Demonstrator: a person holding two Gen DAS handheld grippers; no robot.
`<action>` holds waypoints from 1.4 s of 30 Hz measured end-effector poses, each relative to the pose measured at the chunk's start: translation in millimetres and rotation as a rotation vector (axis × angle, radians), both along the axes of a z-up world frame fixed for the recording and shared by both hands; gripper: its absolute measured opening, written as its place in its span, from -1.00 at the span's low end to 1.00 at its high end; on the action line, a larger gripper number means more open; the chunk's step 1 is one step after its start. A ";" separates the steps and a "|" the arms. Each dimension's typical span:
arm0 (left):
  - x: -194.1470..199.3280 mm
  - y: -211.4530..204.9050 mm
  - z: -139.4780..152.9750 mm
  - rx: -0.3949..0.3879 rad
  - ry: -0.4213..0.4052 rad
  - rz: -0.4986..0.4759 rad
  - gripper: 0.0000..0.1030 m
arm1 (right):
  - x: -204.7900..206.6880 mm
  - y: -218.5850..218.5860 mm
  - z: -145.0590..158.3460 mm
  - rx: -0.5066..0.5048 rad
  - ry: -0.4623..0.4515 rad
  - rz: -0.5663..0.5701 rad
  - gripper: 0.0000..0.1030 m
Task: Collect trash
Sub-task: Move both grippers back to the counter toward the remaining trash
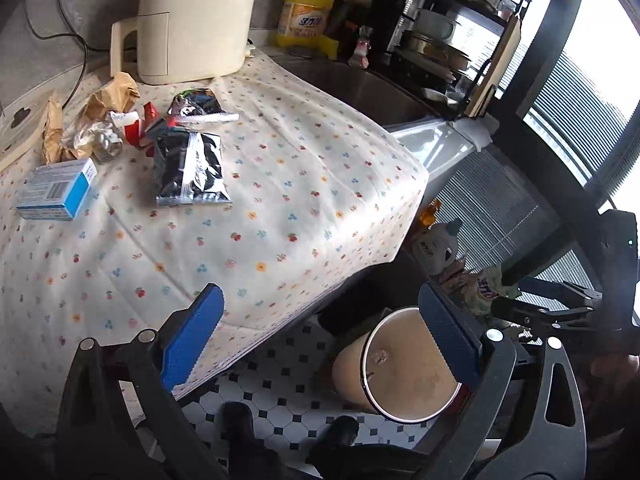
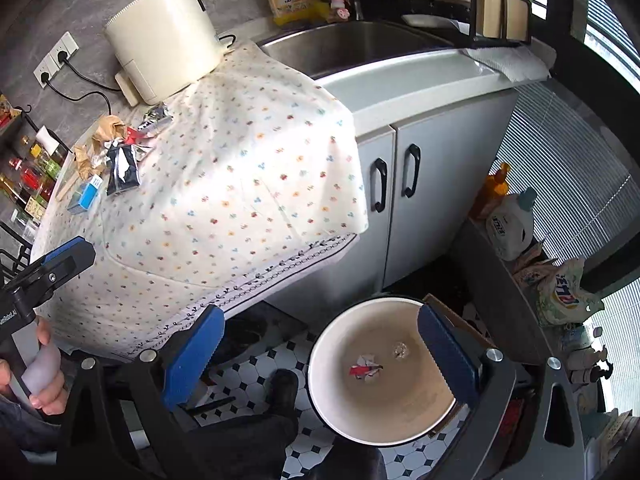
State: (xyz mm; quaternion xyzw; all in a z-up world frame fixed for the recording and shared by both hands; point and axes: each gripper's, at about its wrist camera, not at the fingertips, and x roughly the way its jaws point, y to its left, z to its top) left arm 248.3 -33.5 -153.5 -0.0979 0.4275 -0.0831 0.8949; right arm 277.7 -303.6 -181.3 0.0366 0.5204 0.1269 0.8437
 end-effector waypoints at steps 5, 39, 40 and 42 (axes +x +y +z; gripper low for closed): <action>-6.7 47.4 18.6 0.020 -0.065 0.065 0.88 | 9.2 42.4 18.4 0.001 -0.075 0.028 0.85; 6.8 274.6 12.5 -0.004 -0.093 0.119 0.66 | 75.0 263.3 9.0 0.034 -0.130 0.050 0.83; 12.2 278.5 9.1 -0.015 -0.084 0.116 0.56 | 77.1 267.6 8.2 0.032 -0.132 0.055 0.78; 23.4 284.9 0.0 -0.030 -0.059 0.114 0.41 | 81.9 276.4 4.3 0.027 -0.123 0.058 0.75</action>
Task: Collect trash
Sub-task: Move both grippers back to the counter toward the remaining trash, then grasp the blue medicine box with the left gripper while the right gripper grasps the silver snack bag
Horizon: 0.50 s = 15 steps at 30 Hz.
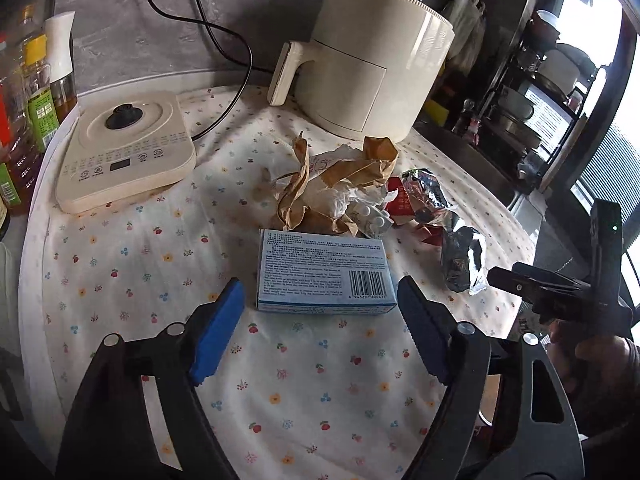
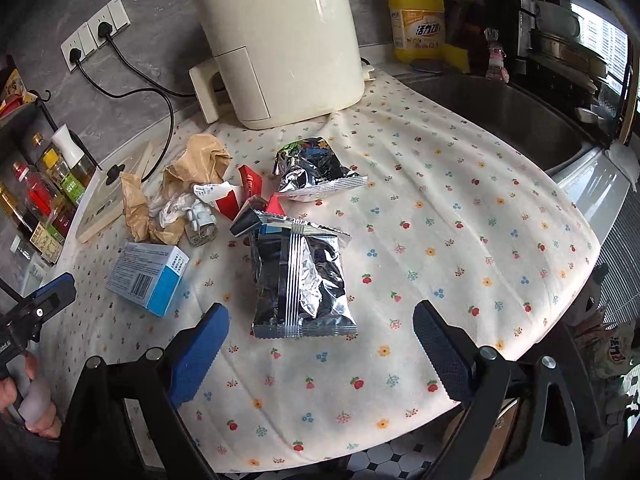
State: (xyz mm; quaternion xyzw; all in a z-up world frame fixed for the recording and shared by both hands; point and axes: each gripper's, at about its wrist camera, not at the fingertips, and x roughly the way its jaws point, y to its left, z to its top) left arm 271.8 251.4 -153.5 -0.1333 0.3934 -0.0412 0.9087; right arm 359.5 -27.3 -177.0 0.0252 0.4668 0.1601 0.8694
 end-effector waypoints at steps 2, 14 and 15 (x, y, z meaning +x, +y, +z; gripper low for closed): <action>10.7 3.9 -9.4 0.001 0.025 0.002 0.30 | 5.0 6.8 -5.7 -0.012 0.011 -0.010 0.70; 27.3 0.5 -42.4 -0.056 0.080 -0.030 0.23 | 16.6 11.5 -22.2 -0.031 0.074 0.013 -0.09; 25.2 -3.7 -42.2 -0.061 0.078 -0.049 0.23 | 14.1 11.3 -21.4 -0.034 0.071 0.018 -0.10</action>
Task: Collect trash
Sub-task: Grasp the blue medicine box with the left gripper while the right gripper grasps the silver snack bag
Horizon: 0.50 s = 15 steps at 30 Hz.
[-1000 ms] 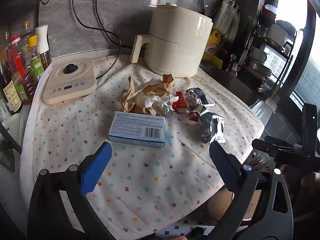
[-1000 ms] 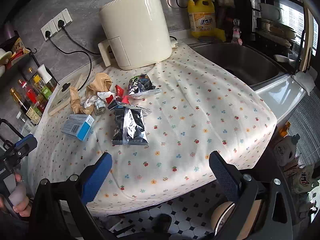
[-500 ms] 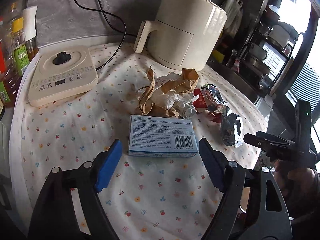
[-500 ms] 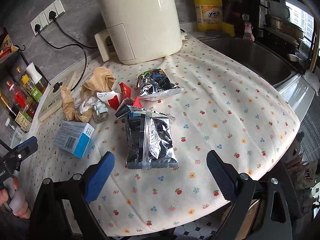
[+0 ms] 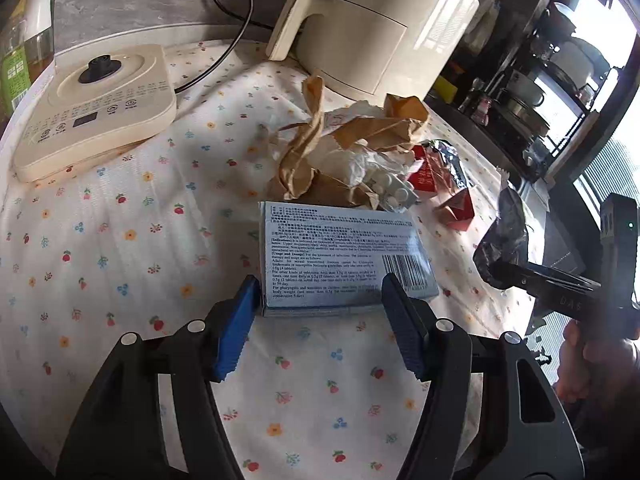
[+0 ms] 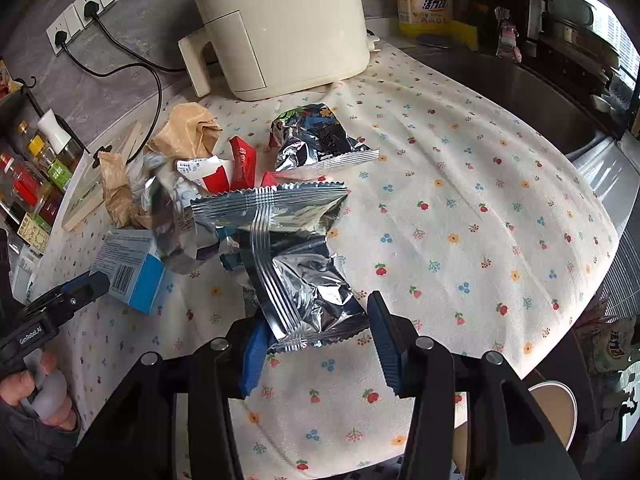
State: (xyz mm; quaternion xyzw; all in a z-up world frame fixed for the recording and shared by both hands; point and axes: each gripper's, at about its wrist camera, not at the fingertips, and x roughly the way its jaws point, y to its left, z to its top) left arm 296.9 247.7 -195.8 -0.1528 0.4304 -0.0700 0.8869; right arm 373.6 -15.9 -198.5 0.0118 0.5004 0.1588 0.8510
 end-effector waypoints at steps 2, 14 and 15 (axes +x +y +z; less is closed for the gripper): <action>-5.2 -10.0 1.5 -0.019 -0.006 -0.034 0.23 | -4.6 -1.0 0.3 0.004 0.005 0.003 -0.10; -7.1 -45.6 24.2 0.113 -0.106 -0.088 0.83 | -29.3 -18.3 25.3 0.030 -0.042 0.002 -0.10; -3.0 -46.0 25.8 0.129 -0.108 -0.099 0.88 | -30.4 -19.8 27.4 0.031 -0.046 0.001 -0.10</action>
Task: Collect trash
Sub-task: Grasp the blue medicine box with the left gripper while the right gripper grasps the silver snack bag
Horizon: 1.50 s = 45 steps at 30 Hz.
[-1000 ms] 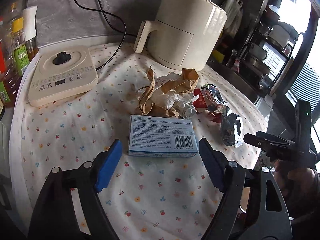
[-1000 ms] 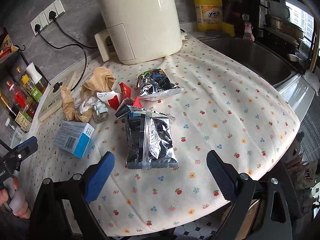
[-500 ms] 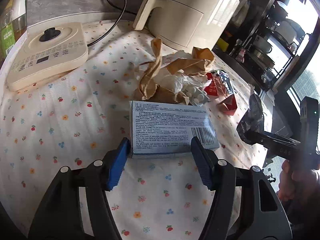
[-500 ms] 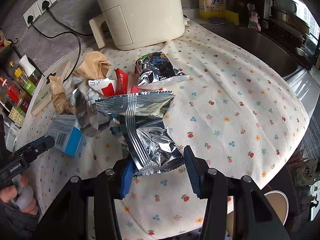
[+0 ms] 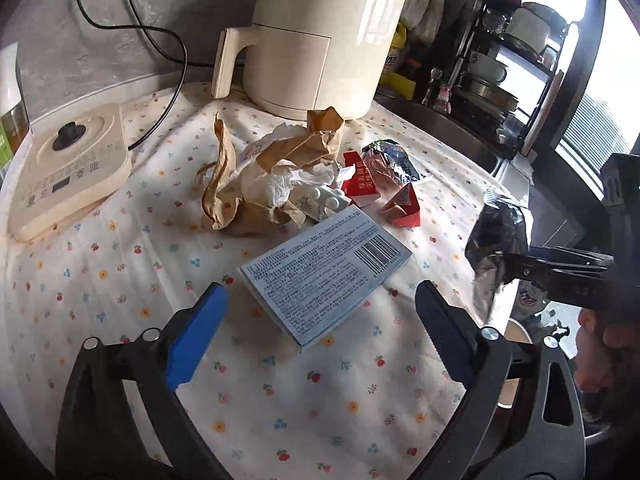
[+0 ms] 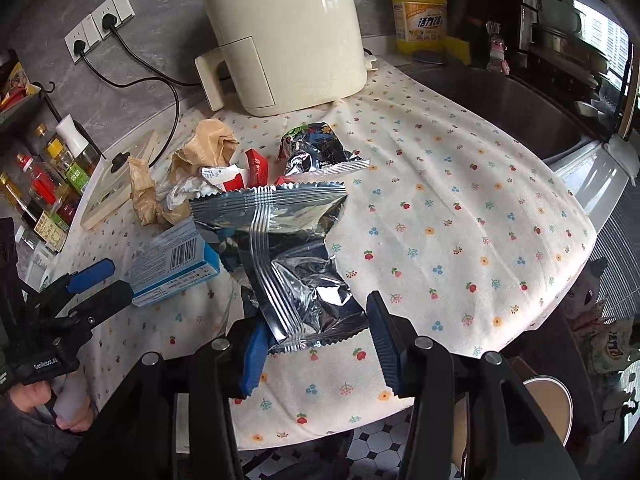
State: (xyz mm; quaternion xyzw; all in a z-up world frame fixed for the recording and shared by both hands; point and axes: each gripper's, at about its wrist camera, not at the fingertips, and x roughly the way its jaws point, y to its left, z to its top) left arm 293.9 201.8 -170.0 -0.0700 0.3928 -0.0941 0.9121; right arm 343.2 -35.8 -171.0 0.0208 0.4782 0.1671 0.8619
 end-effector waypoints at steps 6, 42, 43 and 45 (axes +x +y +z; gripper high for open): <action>22.8 -9.1 -4.4 0.053 0.014 -0.134 0.88 | -5.0 -7.8 7.0 0.016 0.001 -0.010 -0.10; -19.1 3.2 -4.4 -0.054 -0.039 -0.051 0.27 | -42.9 -22.8 32.6 -0.030 -0.021 -0.074 -0.09; -21.8 5.2 -2.2 -0.064 -0.051 -0.042 0.27 | -46.4 -24.4 34.5 -0.030 -0.024 -0.075 -0.09; -27.0 6.9 2.3 -0.078 -0.074 -0.027 0.27 | -53.9 -27.6 37.1 -0.029 -0.025 -0.078 -0.09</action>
